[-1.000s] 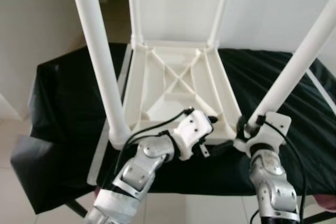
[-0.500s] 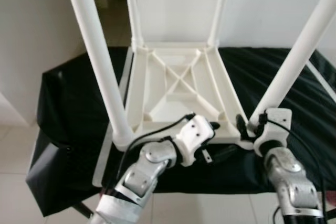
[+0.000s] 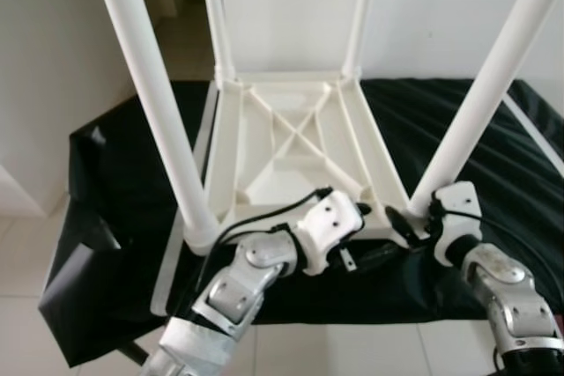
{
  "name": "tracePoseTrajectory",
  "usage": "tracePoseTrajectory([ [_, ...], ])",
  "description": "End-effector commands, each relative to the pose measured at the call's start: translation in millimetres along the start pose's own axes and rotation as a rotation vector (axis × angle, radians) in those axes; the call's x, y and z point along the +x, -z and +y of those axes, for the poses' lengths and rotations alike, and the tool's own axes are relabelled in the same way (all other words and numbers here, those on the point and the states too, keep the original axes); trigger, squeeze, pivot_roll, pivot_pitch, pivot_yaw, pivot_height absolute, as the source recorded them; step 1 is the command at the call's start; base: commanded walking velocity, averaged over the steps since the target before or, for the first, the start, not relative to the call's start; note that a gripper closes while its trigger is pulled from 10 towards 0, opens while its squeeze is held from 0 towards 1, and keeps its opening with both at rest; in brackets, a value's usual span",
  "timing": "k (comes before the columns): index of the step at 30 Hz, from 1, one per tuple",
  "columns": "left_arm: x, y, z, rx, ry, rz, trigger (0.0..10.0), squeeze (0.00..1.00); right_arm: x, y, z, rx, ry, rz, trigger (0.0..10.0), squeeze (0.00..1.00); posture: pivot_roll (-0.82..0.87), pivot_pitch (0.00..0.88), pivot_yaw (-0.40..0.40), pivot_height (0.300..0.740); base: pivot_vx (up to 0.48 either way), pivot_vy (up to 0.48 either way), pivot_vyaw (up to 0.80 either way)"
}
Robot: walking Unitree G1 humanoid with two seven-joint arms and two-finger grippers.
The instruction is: Building children table
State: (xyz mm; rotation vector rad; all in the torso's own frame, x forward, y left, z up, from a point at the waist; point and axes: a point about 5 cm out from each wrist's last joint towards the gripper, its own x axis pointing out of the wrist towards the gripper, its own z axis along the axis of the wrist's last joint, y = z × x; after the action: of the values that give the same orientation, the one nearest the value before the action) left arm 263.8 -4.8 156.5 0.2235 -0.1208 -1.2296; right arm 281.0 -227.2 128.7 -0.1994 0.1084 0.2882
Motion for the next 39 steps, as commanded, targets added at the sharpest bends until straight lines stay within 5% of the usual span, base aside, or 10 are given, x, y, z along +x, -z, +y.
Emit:
tracePoseTrajectory([
  [1,-0.8,1,-2.1,0.008,0.071,0.005,10.0,0.00,-1.1,4,0.9,0.005,-0.025,0.010,0.0,0.00,-0.04,0.000,0.001,0.740,0.000,0.000,0.00],
  [11,1.4,3,-2.8,0.013,0.066,0.009,10.0,0.00,-8.5,13,5.0,0.033,-0.037,0.021,0.0,0.00,-0.05,0.000,-0.003,0.740,0.000,0.000,0.00],
  [12,1.6,4,-3.2,0.014,0.067,0.010,10.0,0.00,-9.2,14,7.3,0.051,-0.025,0.029,10.0,0.00,-0.05,0.000,-0.007,0.740,0.000,0.000,0.00],
  [19,4.3,5,-3.0,0.015,0.063,0.013,10.0,0.00,-11.4,19,14.8,0.097,0.043,0.049,10.0,0.00,-0.05,0.000,-0.008,0.740,0.000,0.000,0.00],
  [24,4.4,7,-2.3,0.037,0.059,0.030,10.0,0.00,-9.5,24,13.7,0.211,0.248,0.102,10.0,0.00,-0.04,0.000,-0.008,0.740,0.000,0.000,0.00],
  [34,2.8,9,7.3,0.058,0.019,0.051,10.0,0.00,-6.6,32,32.7,0.332,0.539,0.159,10.0,0.00,-0.01,0.000,-0.024,0.740,0.000,0.000,0.00],
  [37,1.2,12,7.8,0.058,0.004,0.059,10.0,0.00,-4.3,35,42.6,0.403,0.762,0.176,10.0,0.00,0.01,0.000,-0.039,0.740,0.000,0.000,0.00],
  [39,0.8,13,7.3,0.056,0.001,0.061,10.0,0.00,-2.2,33,47.3,0.424,0.784,0.172,10.0,0.00,0.02,0.000,-0.041,0.740,0.000,0.000,0.00],
])
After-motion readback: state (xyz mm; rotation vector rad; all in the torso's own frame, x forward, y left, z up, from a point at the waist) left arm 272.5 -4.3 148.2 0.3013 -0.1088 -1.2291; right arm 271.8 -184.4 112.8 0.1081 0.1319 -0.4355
